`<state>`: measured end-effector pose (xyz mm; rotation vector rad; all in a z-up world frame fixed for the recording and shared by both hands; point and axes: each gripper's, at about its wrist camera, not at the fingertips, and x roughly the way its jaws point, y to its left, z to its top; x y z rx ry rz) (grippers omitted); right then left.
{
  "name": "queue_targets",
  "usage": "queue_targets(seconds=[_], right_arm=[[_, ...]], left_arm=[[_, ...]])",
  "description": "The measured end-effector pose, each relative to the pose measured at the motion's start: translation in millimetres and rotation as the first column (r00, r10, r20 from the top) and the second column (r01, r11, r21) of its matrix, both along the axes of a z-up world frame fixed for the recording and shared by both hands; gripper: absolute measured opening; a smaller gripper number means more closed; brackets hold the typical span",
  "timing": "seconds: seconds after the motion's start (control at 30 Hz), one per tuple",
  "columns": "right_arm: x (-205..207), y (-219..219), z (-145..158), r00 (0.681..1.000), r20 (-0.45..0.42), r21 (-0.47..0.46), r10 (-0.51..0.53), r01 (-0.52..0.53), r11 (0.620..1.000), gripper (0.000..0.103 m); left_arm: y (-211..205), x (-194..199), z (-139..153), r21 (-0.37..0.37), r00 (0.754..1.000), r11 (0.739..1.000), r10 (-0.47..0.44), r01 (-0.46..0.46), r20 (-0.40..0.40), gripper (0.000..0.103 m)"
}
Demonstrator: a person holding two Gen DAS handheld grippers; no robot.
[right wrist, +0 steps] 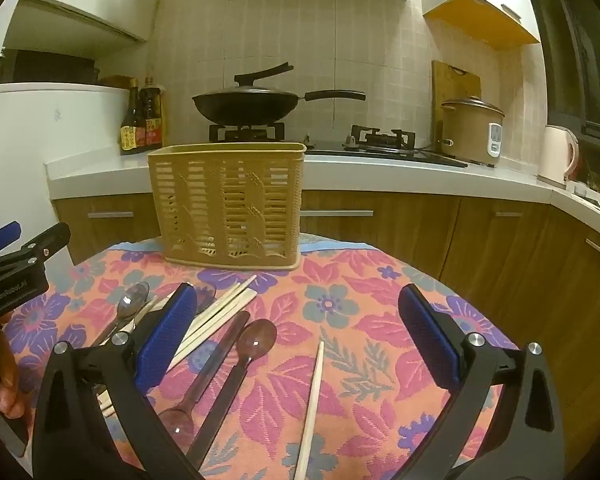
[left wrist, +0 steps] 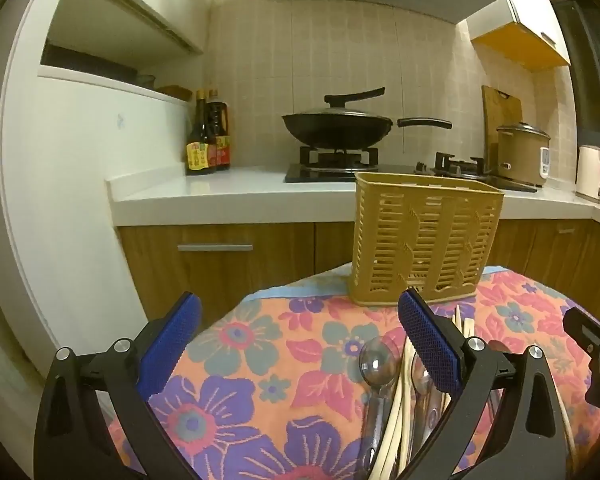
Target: Organize utensils
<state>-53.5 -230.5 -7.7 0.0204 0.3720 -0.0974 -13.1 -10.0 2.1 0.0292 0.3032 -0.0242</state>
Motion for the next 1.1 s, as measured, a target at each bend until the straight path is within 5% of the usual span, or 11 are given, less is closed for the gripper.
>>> queue_targets(seconds=[1.1], right_arm=[[5.3, 4.3, -1.4, 0.999, -0.046, -0.052, 0.014, -0.016, 0.999, 0.096]], left_arm=[[-0.5, -4.7, 3.1, 0.022, 1.0, 1.0, 0.003, -0.003, 0.021, 0.096]])
